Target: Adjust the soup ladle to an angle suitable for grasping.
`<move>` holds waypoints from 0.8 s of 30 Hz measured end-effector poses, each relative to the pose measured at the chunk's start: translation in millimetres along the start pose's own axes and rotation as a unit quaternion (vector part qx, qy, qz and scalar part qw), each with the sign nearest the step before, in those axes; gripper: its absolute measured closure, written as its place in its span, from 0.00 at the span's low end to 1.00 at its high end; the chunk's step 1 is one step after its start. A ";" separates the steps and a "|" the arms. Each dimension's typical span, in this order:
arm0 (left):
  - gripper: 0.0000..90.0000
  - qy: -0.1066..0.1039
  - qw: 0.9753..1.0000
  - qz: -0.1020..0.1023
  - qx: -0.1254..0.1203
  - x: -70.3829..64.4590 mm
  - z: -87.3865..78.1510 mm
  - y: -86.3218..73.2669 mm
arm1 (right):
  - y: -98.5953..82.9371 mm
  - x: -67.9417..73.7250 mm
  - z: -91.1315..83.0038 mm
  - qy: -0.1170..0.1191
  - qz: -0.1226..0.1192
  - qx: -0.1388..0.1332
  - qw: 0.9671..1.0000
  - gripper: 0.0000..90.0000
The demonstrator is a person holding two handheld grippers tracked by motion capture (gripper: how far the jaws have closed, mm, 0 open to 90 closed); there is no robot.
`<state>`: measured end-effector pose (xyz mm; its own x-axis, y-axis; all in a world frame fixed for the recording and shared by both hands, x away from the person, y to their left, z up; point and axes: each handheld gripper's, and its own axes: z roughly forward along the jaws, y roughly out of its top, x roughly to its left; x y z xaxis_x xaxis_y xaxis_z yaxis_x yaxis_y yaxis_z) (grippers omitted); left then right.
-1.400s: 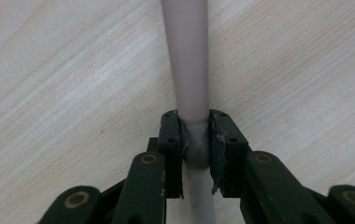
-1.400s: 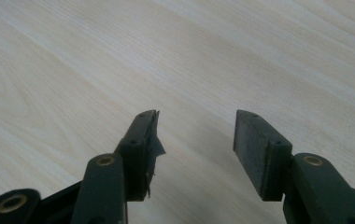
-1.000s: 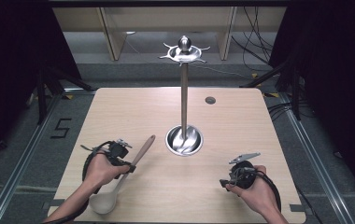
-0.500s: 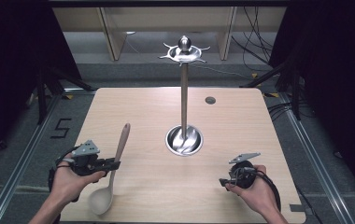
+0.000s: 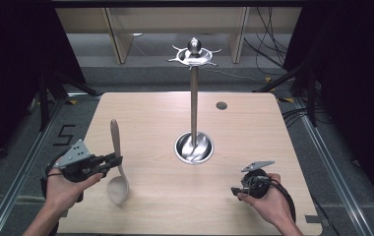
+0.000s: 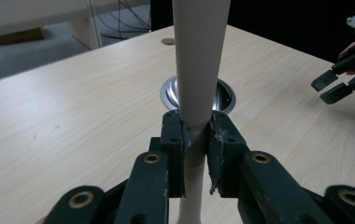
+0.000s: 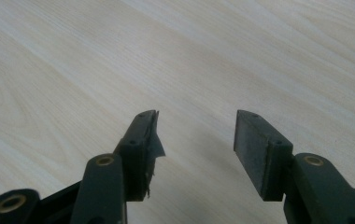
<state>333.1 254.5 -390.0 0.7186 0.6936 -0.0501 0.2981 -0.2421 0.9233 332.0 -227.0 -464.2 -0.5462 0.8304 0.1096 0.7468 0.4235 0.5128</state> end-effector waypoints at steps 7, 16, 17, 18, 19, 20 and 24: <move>0.85 -0.022 0.997 0.057 -0.041 16.5 11.0 33.1 | -0.1 -2.2 -1.2 -0.001 -0.004 -0.004 1.000 0.55; 0.85 -0.080 0.992 0.068 -0.068 34.5 23.6 57.8 | -0.3 -2.8 -1.1 -0.006 -0.005 -0.012 1.000 0.55; 0.85 -0.087 0.991 0.066 -0.071 36.8 26.6 60.6 | -0.3 -2.6 -0.5 -0.007 -0.003 -0.016 1.000 0.55; 0.85 -0.087 0.991 0.066 -0.071 36.8 26.6 60.6 | -0.3 -2.6 -0.5 -0.007 -0.003 -0.016 1.000 0.55; 0.85 -0.089 0.991 0.066 -0.071 37.9 28.1 61.9 | 0.3 -3.0 -0.8 -0.006 -0.005 -0.015 1.000 0.55; 0.85 -0.092 0.991 0.065 -0.071 39.0 29.7 63.2 | 0.3 -3.0 -0.8 -0.006 -0.005 -0.015 1.000 0.55; 0.85 -0.100 0.990 0.065 -0.074 44.2 36.9 71.3 | 0.2 -2.9 -1.3 -0.008 -0.004 -0.016 1.000 0.55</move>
<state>409.3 242.8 -340.4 0.8593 0.5113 0.0124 0.1096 -0.2079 0.9720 333.2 -229.7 -463.4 -0.5462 0.8325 0.0927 0.7297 0.4185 0.5408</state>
